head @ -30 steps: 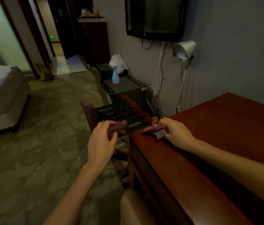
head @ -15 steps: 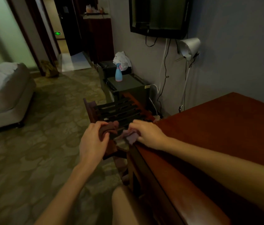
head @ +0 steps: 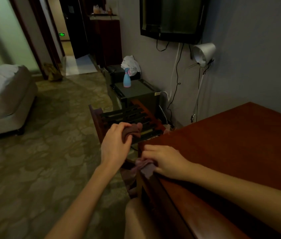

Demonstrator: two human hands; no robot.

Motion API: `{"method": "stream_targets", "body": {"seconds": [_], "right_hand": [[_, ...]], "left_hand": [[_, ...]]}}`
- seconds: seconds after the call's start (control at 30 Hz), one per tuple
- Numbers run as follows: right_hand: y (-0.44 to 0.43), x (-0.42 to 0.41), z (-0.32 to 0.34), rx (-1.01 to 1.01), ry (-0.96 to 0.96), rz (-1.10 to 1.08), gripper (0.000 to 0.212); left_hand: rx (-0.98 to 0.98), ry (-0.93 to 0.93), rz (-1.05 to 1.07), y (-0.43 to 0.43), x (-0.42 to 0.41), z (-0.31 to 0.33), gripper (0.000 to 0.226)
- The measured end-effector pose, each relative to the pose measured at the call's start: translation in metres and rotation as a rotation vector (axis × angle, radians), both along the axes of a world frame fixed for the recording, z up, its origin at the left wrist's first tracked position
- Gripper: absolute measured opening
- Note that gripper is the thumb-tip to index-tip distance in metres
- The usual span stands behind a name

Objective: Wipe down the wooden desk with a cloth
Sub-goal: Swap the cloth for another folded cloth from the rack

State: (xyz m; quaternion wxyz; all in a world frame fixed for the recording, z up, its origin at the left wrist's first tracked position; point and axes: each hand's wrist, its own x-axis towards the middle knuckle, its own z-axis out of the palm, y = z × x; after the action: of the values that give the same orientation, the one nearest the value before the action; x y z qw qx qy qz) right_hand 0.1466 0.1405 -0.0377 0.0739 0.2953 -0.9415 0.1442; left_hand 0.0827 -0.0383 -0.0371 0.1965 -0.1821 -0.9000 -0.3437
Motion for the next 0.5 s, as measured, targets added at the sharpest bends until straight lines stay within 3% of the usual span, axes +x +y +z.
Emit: {"method": "stream_targets", "body": {"seconds": [0.2, 0.33, 0.5], "right_hand": [[0.033, -0.059, 0.005, -0.074, -0.025, -0.226, 0.008], [0.087, -0.038, 0.008, -0.112, -0.034, -0.413, 0.018], [0.046, 0.015, 0.008, -0.112, -0.11, -0.2, 0.012]], "left_hand": [[0.014, 0.008, 0.071, -0.017, 0.002, -0.001, 0.03], [0.018, -0.01, 0.089, -0.022, 0.008, -0.006, 0.03], [0.022, -0.022, 0.041, -0.008, 0.009, -0.008, 0.031]]}}
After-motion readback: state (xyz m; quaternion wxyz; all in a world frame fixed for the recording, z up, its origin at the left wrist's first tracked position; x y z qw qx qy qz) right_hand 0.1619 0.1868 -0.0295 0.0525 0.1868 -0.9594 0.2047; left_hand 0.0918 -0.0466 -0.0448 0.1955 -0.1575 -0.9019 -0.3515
